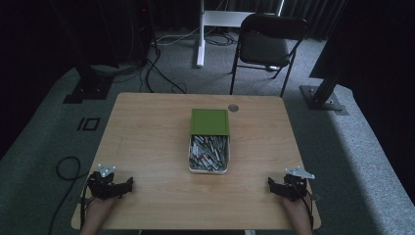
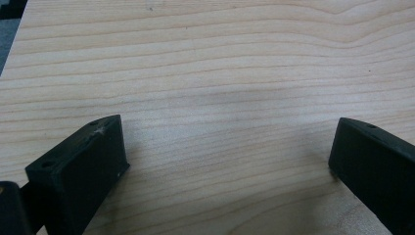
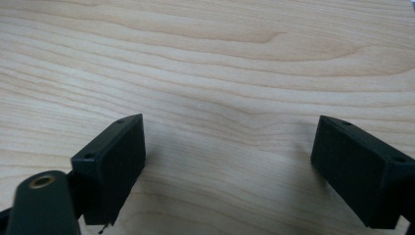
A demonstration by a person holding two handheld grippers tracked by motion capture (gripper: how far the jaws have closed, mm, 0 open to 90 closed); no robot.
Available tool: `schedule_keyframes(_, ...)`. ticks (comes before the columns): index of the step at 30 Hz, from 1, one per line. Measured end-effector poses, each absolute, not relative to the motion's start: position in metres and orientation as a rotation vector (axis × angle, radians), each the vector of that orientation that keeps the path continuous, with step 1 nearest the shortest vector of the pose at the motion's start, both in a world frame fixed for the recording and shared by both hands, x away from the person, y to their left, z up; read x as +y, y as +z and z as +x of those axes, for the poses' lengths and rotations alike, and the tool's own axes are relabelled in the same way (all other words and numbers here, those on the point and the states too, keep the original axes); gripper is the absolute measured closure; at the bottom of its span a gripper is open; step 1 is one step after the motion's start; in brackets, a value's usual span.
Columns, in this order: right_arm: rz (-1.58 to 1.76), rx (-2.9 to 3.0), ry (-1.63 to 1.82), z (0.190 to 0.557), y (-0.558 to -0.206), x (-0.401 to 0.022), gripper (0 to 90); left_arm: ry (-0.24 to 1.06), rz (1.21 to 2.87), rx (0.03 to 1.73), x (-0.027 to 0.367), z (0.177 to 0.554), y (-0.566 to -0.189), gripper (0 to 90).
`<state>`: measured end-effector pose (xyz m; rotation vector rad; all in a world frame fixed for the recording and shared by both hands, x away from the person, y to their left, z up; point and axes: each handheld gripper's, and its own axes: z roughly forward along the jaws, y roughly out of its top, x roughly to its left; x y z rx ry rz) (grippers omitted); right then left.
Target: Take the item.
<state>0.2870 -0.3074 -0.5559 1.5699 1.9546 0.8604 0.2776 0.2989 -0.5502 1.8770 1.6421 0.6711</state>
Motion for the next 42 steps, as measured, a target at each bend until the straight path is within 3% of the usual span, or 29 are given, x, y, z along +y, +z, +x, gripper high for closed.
schedule_keyframes(42,1.559,2.014,0.901,0.290,-0.541,-0.303,15.3,0.671,1.877,1.642,0.299,0.278,-0.550,1.4)
